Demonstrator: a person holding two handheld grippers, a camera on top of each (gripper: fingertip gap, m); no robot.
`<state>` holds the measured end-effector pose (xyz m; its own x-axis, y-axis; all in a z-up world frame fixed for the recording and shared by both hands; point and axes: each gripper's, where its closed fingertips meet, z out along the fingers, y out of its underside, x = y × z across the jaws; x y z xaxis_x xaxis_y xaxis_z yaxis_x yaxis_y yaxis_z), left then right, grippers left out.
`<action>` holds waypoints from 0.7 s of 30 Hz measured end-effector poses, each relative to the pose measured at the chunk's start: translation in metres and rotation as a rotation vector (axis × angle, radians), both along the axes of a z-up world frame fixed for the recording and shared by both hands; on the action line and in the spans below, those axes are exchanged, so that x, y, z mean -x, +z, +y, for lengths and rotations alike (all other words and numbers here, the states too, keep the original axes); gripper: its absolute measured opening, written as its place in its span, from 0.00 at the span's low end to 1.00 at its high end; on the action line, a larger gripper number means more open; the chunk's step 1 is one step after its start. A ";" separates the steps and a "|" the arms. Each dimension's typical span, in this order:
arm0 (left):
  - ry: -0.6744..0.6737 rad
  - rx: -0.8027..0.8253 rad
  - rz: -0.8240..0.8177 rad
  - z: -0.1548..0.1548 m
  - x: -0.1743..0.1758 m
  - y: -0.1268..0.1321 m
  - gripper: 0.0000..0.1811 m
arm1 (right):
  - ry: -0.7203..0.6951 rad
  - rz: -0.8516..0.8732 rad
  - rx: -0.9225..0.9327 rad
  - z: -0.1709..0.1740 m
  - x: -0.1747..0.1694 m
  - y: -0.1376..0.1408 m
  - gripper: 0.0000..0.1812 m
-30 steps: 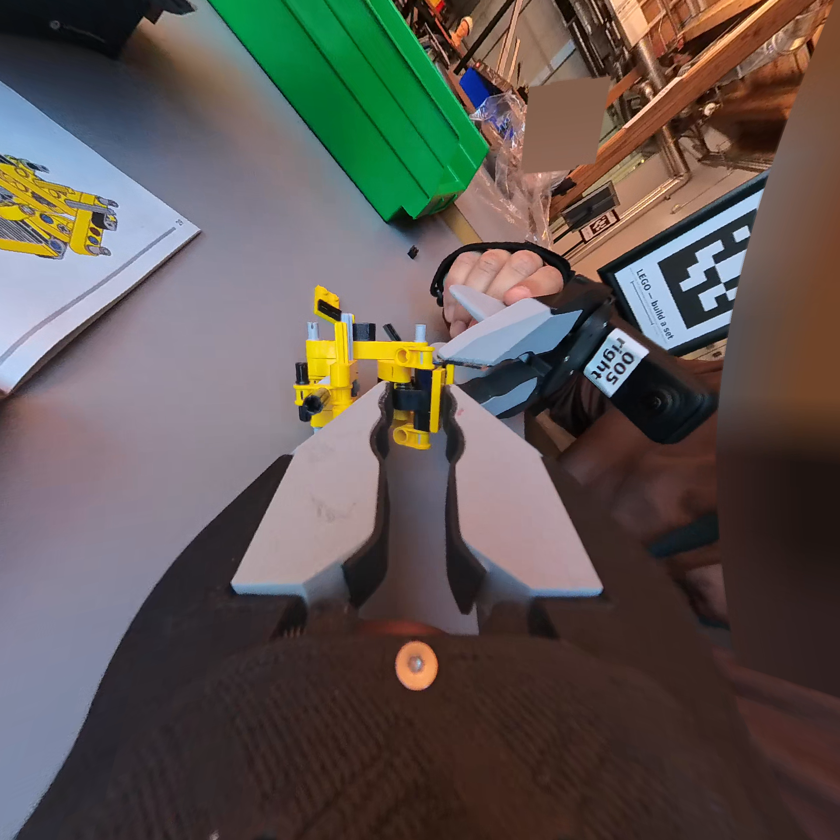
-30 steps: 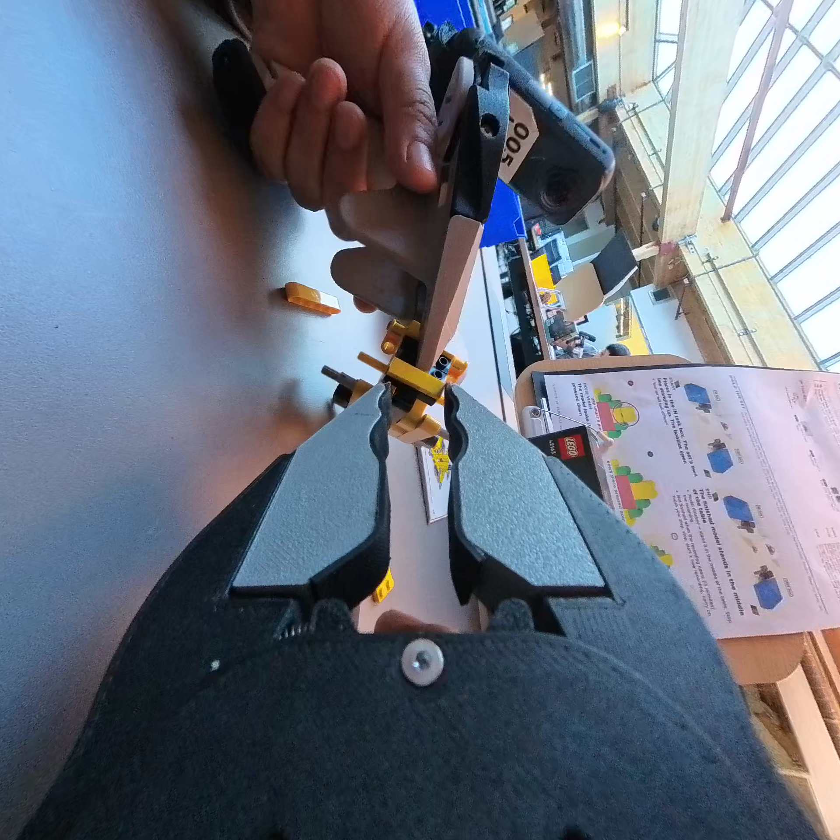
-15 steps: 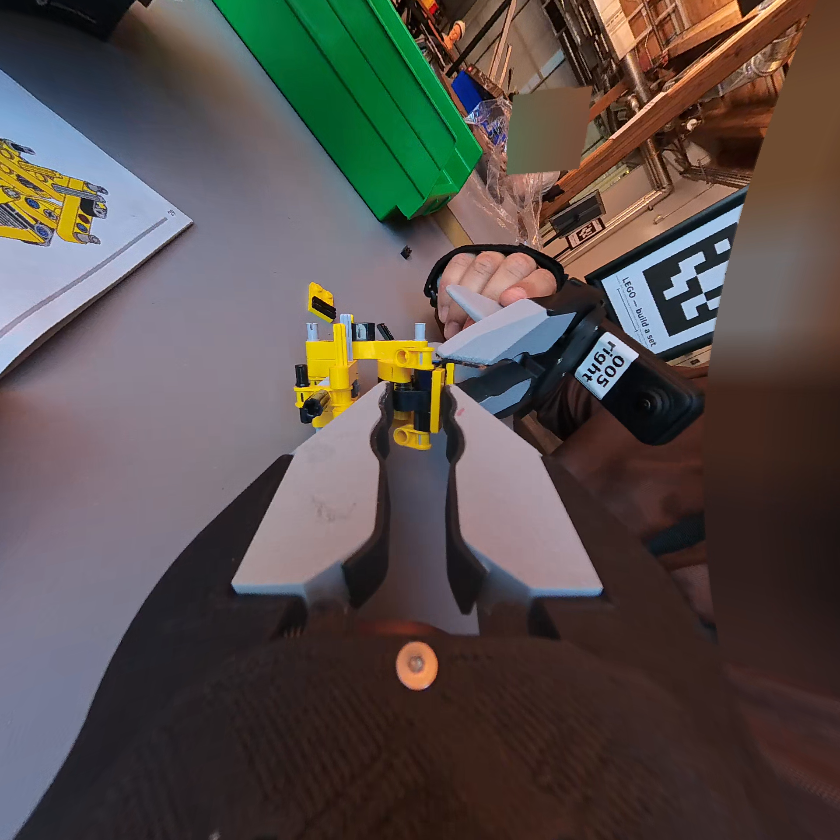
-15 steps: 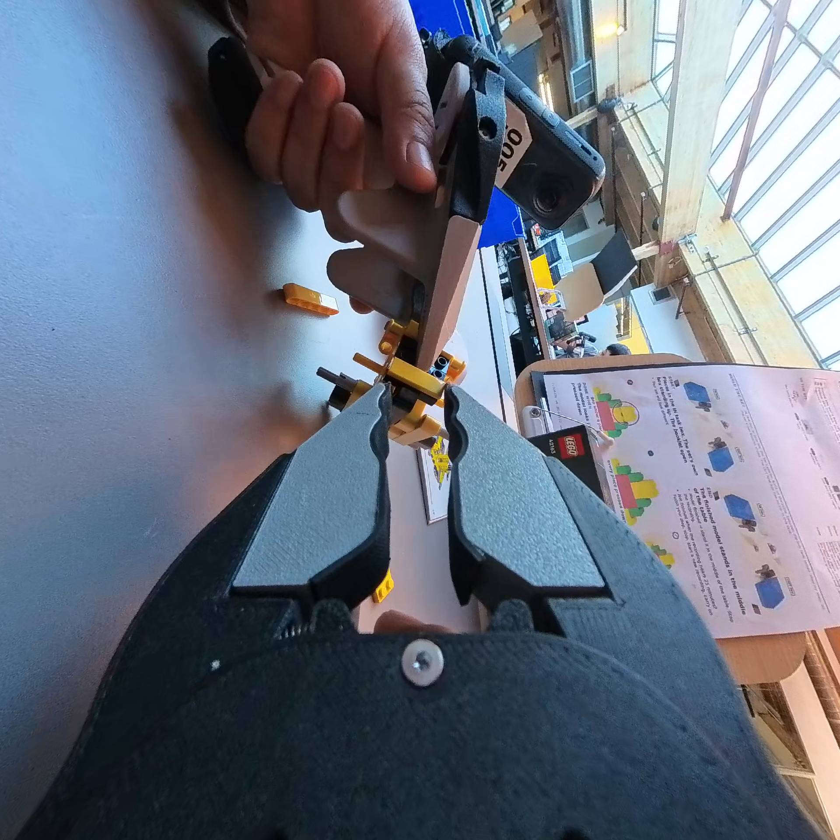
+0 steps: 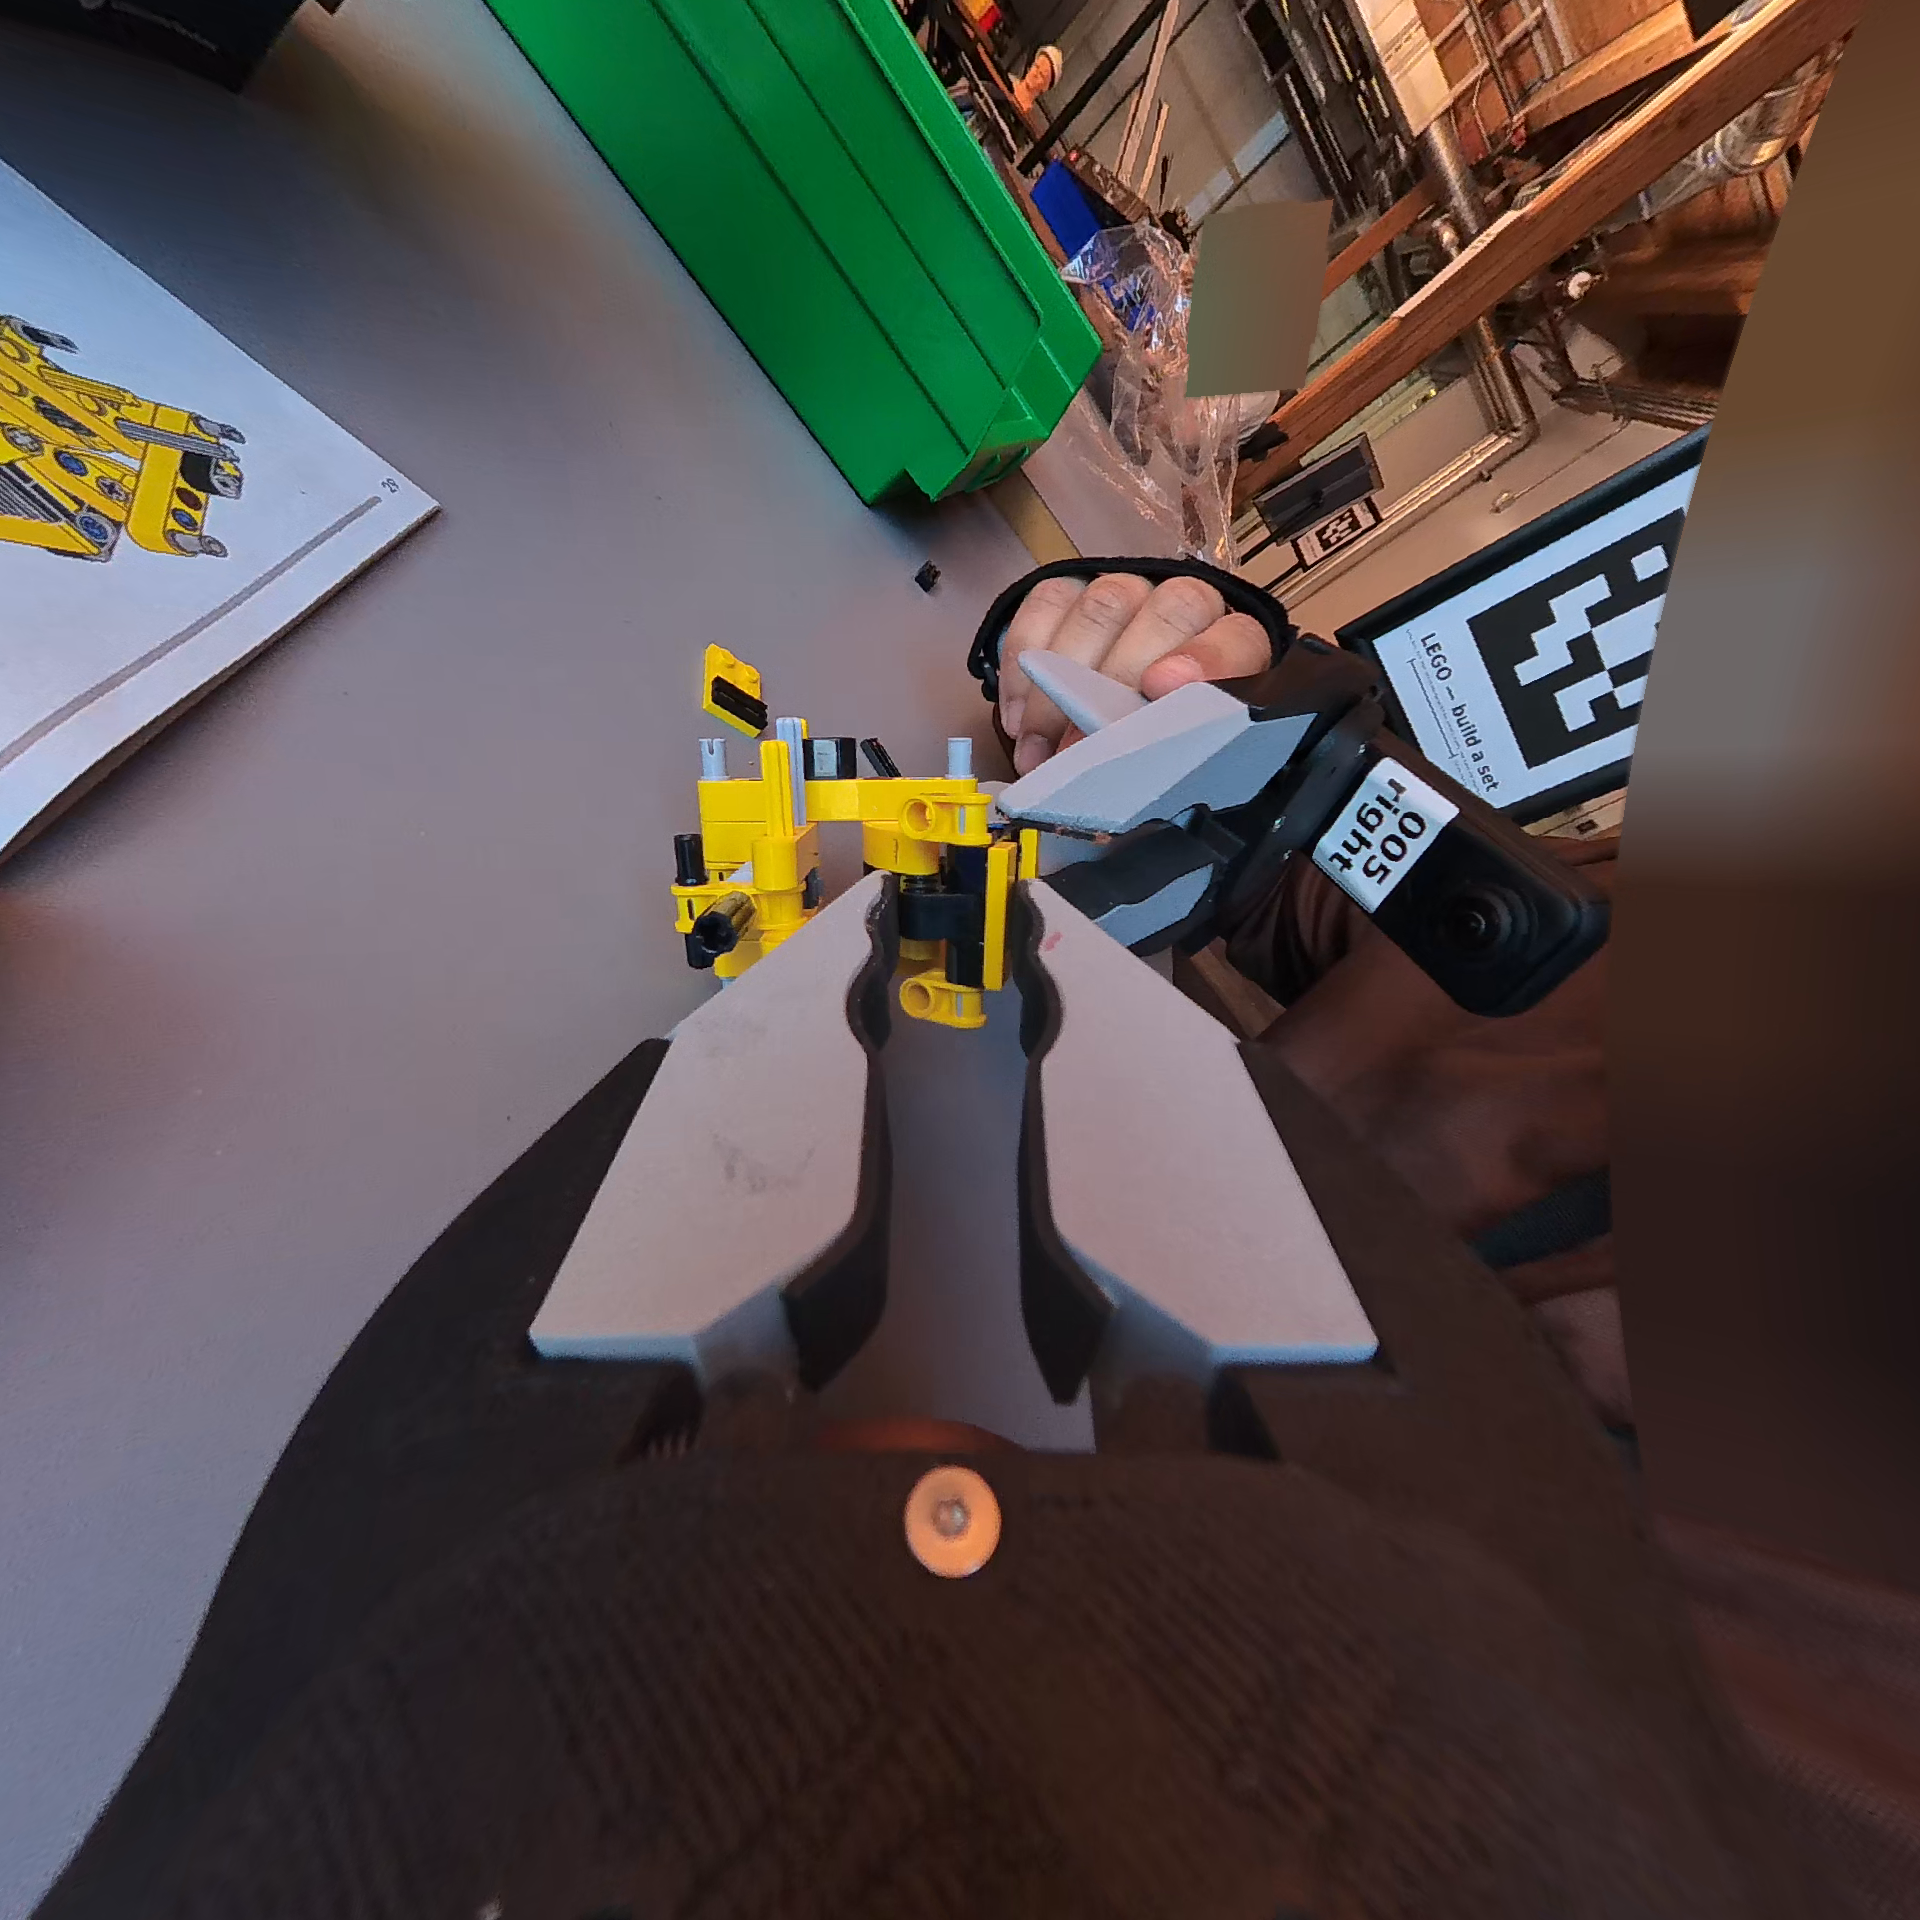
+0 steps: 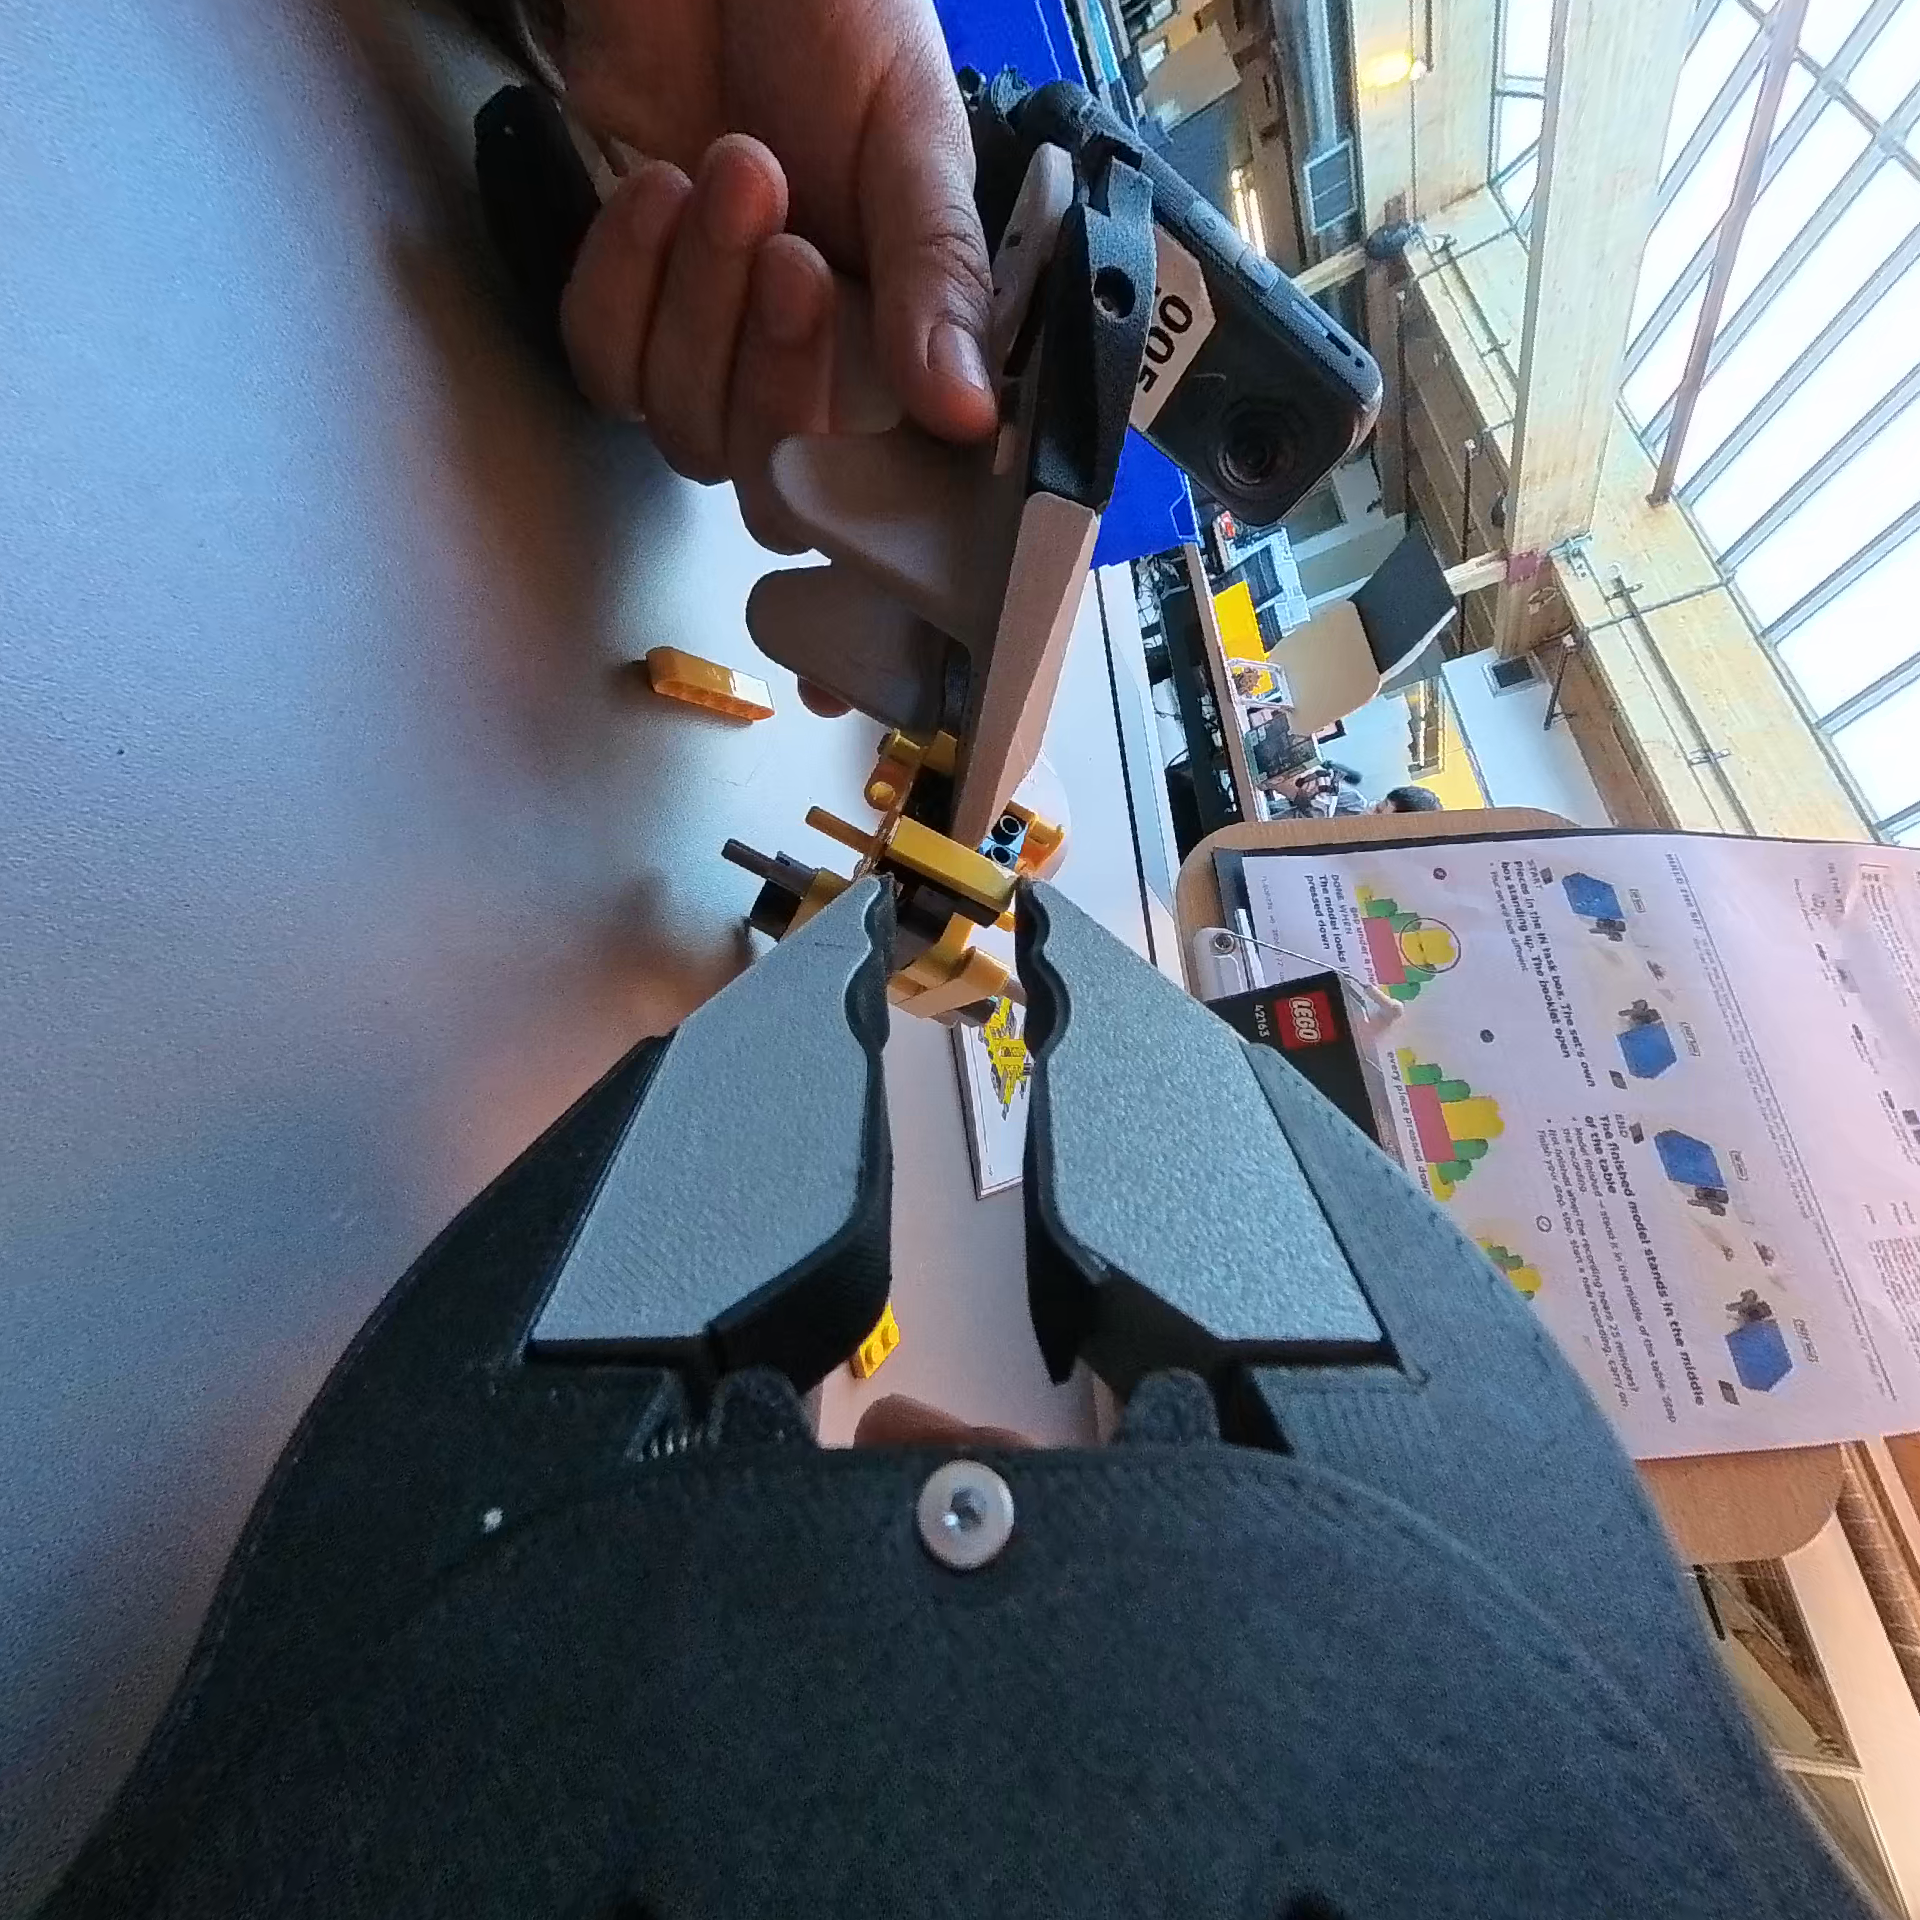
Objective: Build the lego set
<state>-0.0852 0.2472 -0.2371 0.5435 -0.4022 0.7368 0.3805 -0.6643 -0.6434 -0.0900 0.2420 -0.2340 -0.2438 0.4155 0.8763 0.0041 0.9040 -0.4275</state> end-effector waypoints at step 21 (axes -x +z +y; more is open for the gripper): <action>0.027 0.037 -0.102 0.005 0.010 0.001 0.10 | -0.010 -0.015 0.042 0.019 -0.004 0.003 0.14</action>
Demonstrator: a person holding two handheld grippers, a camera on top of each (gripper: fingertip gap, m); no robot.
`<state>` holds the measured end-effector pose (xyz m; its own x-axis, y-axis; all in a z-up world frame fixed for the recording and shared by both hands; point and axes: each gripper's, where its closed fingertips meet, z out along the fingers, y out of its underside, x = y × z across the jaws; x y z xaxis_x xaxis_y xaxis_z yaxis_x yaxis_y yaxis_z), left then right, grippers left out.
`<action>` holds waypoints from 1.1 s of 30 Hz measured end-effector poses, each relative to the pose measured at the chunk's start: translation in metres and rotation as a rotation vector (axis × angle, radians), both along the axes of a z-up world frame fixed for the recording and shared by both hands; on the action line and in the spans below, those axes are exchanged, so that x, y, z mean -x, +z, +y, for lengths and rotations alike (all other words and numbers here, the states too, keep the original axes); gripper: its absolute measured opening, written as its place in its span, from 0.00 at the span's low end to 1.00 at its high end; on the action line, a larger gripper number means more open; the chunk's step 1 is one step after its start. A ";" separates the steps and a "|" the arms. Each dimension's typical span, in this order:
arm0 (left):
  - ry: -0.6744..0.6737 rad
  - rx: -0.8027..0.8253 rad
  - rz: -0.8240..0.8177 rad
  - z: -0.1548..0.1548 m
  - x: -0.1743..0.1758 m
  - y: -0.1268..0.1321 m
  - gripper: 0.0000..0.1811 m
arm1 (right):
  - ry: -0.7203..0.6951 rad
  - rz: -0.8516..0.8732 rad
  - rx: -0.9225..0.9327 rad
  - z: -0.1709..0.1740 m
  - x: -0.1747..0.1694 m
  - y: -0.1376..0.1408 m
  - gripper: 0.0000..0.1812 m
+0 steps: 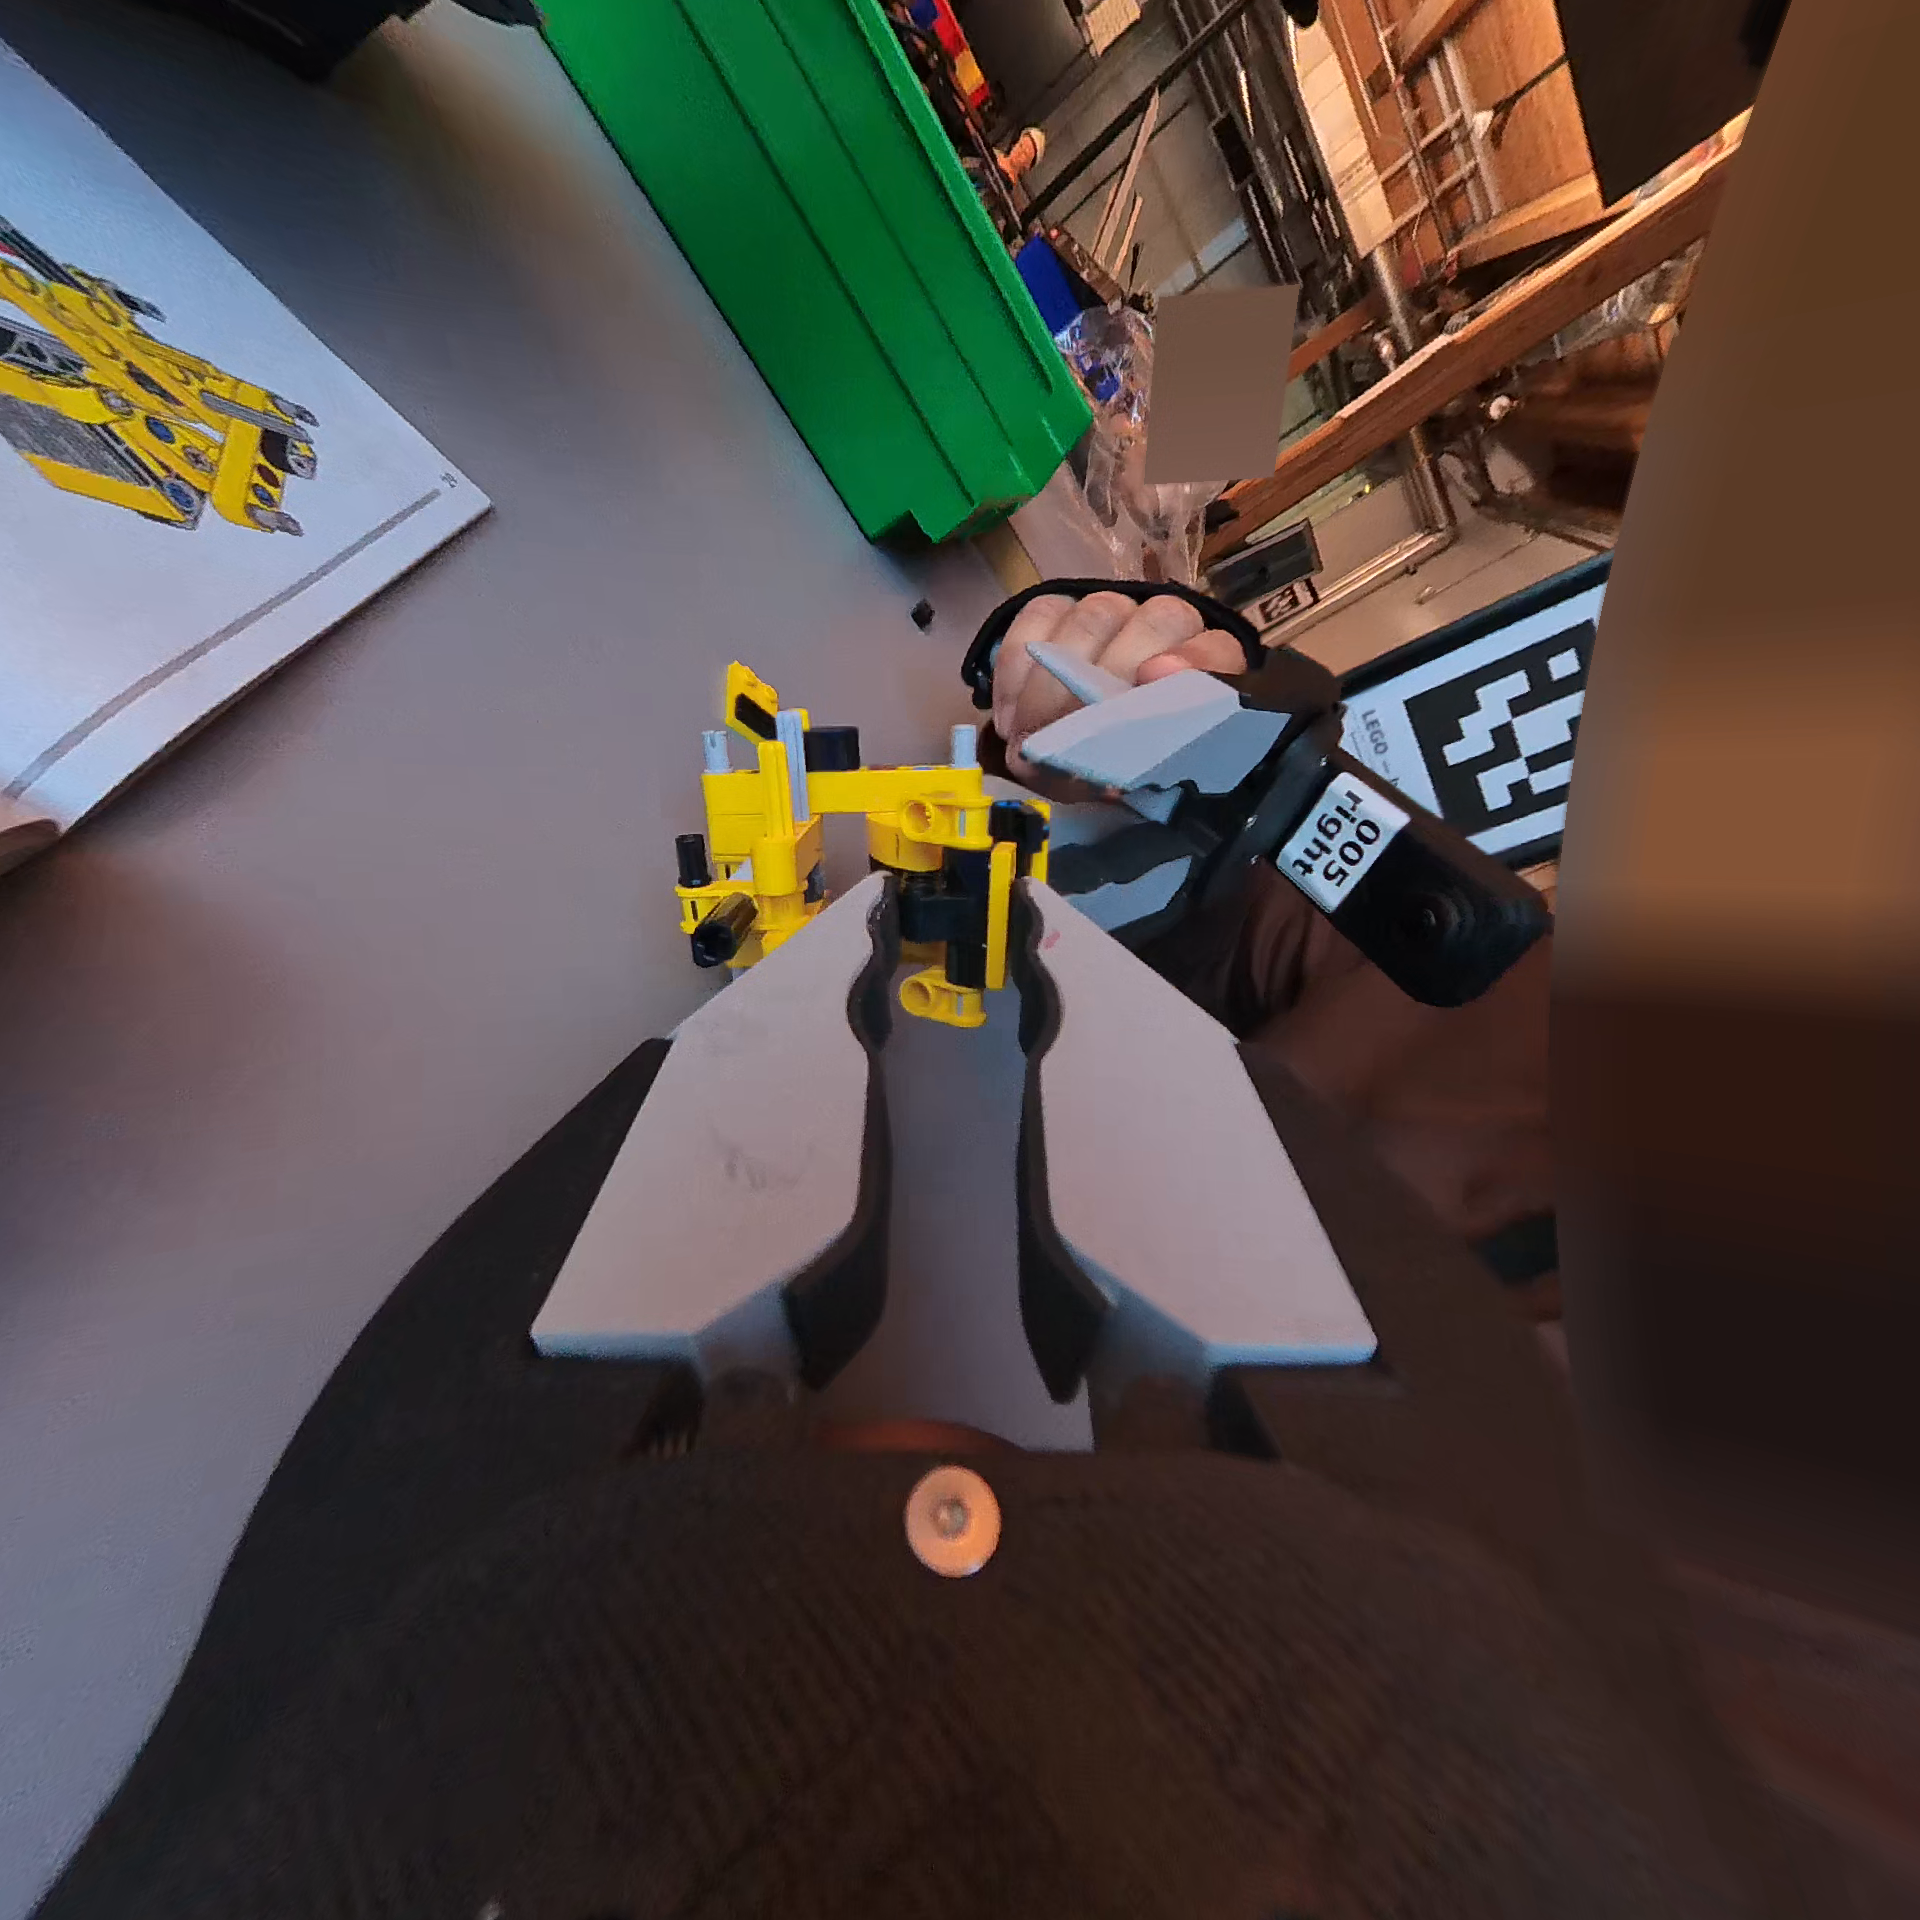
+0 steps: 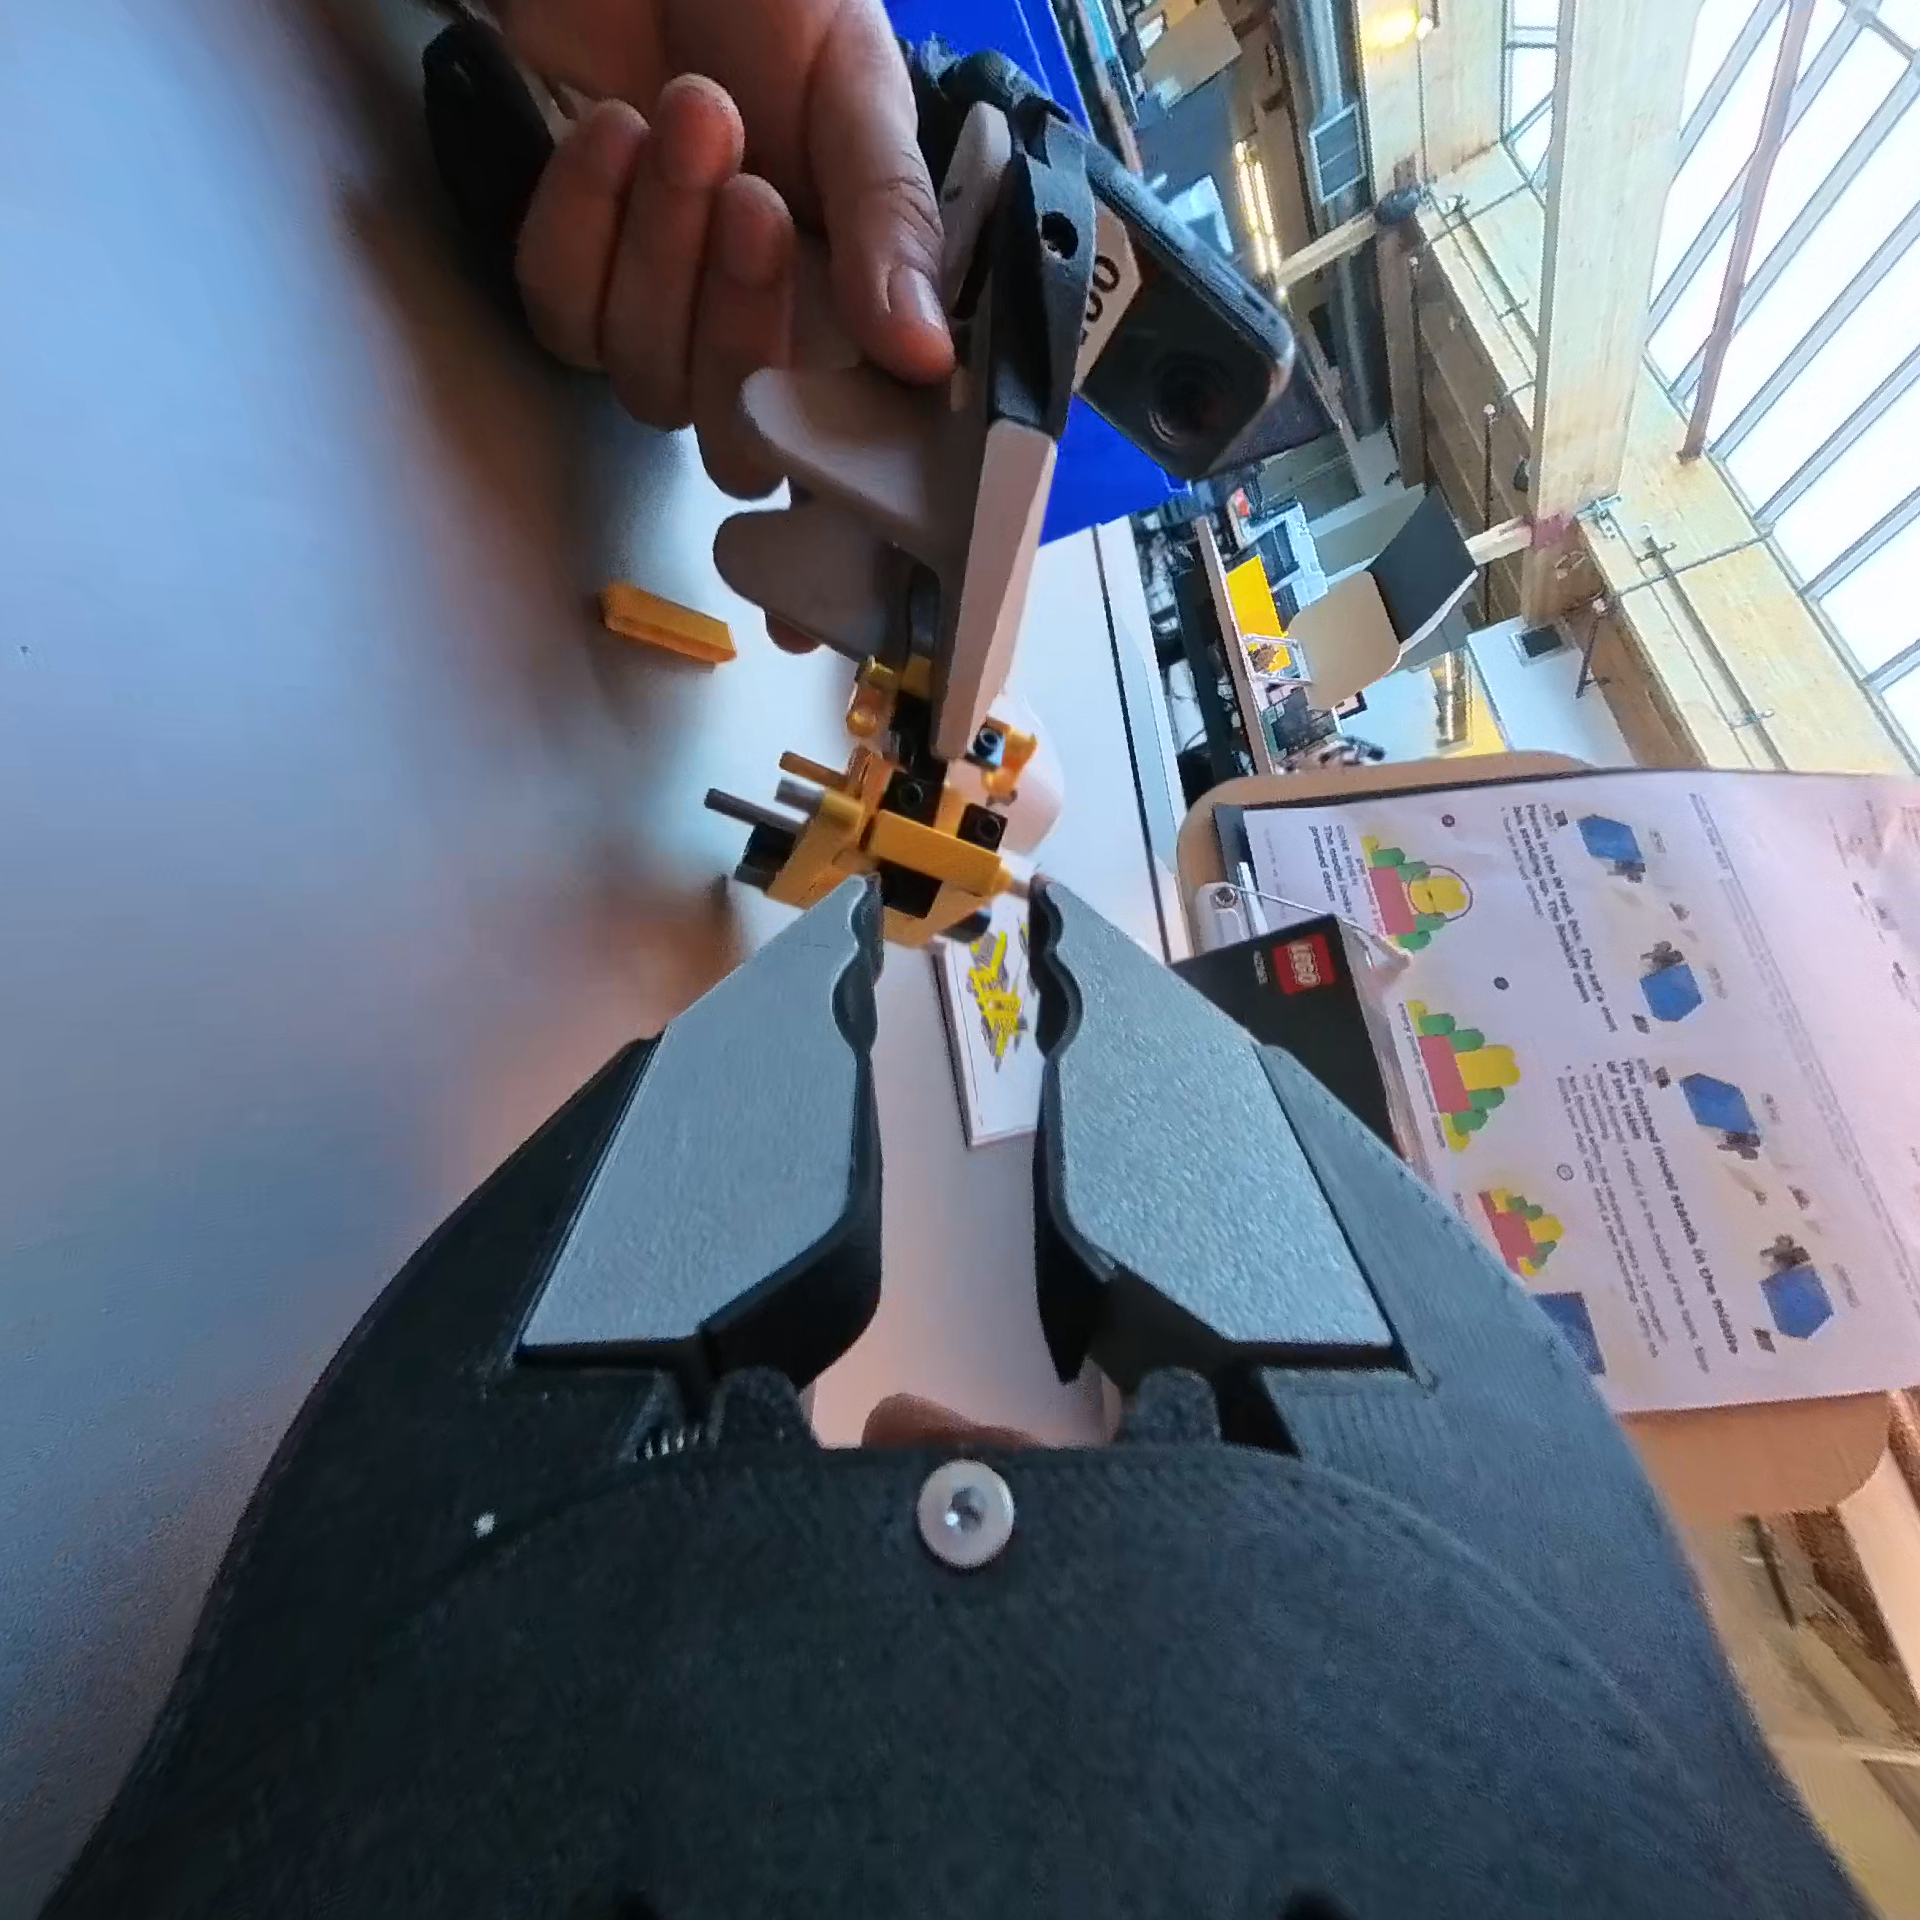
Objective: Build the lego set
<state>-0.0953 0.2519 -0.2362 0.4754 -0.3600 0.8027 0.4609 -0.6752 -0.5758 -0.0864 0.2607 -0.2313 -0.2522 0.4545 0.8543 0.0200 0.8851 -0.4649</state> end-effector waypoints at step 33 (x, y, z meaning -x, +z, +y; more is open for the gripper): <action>0.037 0.004 -0.002 0.002 0.014 0.000 0.09 | -0.234 -0.500 0.461 0.087 -0.041 -0.059 0.18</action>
